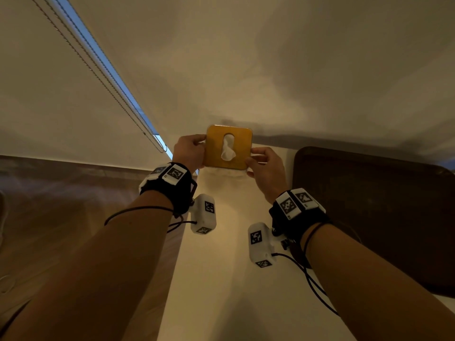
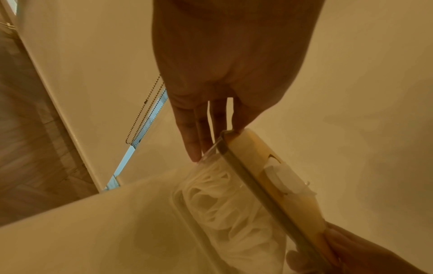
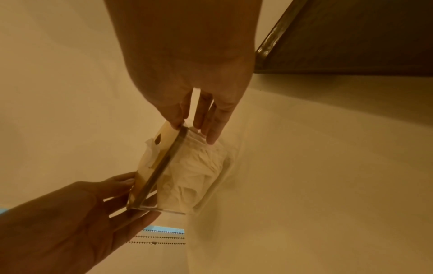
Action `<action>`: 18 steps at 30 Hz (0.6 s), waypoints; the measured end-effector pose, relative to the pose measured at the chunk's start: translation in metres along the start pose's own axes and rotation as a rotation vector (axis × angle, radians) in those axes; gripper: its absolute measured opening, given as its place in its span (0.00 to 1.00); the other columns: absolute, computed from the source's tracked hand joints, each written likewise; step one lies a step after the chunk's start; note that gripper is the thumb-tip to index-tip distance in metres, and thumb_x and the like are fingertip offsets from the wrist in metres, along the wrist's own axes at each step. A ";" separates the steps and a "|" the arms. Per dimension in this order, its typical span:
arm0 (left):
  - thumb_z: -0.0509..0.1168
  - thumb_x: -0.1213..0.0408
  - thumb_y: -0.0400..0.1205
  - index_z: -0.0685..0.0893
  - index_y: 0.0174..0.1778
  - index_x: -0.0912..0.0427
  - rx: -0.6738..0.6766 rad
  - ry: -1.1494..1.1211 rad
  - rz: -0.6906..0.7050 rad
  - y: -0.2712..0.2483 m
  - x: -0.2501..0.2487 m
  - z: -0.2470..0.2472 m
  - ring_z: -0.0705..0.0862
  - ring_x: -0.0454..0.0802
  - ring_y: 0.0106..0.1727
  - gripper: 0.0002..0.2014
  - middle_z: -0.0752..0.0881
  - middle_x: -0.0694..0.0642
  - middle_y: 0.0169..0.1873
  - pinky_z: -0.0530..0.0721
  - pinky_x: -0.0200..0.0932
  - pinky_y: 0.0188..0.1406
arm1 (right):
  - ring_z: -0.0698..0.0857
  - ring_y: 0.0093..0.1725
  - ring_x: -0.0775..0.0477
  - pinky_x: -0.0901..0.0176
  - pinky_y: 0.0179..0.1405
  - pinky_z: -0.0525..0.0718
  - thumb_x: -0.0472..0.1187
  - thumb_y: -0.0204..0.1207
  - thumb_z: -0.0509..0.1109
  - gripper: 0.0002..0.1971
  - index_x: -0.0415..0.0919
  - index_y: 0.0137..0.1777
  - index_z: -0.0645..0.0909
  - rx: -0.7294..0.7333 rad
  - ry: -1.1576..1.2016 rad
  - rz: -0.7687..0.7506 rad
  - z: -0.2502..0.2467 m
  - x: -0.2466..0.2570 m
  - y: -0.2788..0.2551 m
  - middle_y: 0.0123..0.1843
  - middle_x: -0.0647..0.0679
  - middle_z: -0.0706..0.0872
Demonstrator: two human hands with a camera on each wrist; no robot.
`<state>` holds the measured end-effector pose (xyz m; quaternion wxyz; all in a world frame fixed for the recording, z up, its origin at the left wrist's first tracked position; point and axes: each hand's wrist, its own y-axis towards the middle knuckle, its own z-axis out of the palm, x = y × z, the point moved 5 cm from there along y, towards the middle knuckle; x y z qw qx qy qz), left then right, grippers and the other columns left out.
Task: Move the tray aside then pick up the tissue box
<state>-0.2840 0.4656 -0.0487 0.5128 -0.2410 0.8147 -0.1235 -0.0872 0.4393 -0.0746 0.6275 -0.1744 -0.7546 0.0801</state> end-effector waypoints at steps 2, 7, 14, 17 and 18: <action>0.56 0.69 0.81 0.82 0.73 0.58 -0.001 -0.004 -0.002 0.000 0.001 -0.001 0.86 0.64 0.60 0.24 0.87 0.64 0.63 0.90 0.62 0.54 | 0.88 0.54 0.41 0.42 0.55 0.90 0.38 0.77 0.71 0.10 0.44 0.57 0.80 -0.006 0.002 0.003 0.001 0.000 0.000 0.57 0.40 0.87; 0.56 0.69 0.80 0.82 0.73 0.57 0.004 -0.009 0.002 0.001 0.001 -0.002 0.85 0.62 0.64 0.24 0.86 0.62 0.65 0.89 0.61 0.58 | 0.88 0.55 0.40 0.41 0.54 0.90 0.38 0.77 0.71 0.09 0.43 0.56 0.80 -0.008 0.005 0.013 0.000 -0.001 0.000 0.57 0.40 0.87; 0.56 0.70 0.81 0.80 0.75 0.58 0.025 -0.008 -0.002 0.003 0.000 0.000 0.85 0.64 0.64 0.24 0.85 0.64 0.67 0.90 0.61 0.53 | 0.89 0.53 0.41 0.42 0.54 0.90 0.38 0.77 0.71 0.11 0.41 0.58 0.80 0.010 -0.022 0.006 -0.002 -0.001 0.001 0.56 0.40 0.88; 0.58 0.67 0.82 0.80 0.74 0.58 0.005 -0.017 0.000 0.005 0.004 -0.001 0.86 0.64 0.62 0.23 0.86 0.64 0.65 0.90 0.61 0.53 | 0.88 0.53 0.42 0.39 0.58 0.88 0.42 0.77 0.72 0.12 0.43 0.59 0.80 -0.005 -0.064 0.015 -0.003 0.001 0.002 0.54 0.45 0.88; 0.59 0.66 0.82 0.80 0.74 0.57 -0.023 -0.036 -0.017 0.007 0.007 -0.003 0.86 0.63 0.61 0.22 0.86 0.63 0.63 0.90 0.60 0.53 | 0.88 0.55 0.43 0.40 0.59 0.88 0.44 0.77 0.72 0.13 0.44 0.60 0.80 -0.027 -0.066 0.020 -0.005 0.001 0.002 0.53 0.47 0.87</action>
